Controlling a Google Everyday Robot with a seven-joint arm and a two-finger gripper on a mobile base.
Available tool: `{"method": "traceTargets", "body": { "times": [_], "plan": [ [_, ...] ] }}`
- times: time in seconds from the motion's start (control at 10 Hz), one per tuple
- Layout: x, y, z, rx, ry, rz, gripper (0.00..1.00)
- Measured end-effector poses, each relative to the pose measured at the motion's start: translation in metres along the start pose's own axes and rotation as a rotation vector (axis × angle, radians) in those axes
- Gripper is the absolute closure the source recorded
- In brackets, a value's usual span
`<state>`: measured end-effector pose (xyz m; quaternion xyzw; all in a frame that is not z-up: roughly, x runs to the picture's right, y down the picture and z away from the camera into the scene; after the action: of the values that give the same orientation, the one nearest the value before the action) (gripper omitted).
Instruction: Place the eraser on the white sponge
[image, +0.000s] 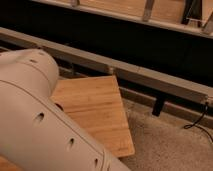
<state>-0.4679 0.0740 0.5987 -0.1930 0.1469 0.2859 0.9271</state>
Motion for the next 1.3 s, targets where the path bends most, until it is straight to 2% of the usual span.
{"method": "traceTargets", "body": {
  "times": [0.2, 0.4, 0.5, 0.6, 0.7, 1.0, 1.2, 1.3],
  "plan": [
    [-0.015, 0.001, -0.021, -0.083, -0.052, 0.038, 1.0],
    [-0.036, -0.01, -0.026, -0.173, -0.094, 0.088, 1.0],
    [-0.052, -0.018, -0.03, -0.231, -0.13, 0.118, 1.0],
    [-0.059, -0.021, -0.033, -0.259, -0.147, 0.13, 1.0],
    [-0.074, -0.033, -0.038, -0.311, -0.186, 0.161, 1.0],
    [-0.111, -0.07, -0.053, -0.434, -0.298, 0.246, 1.0],
    [-0.132, -0.101, -0.066, -0.506, -0.38, 0.304, 1.0],
    [-0.139, -0.115, -0.07, -0.528, -0.411, 0.329, 1.0]
  ]
}}
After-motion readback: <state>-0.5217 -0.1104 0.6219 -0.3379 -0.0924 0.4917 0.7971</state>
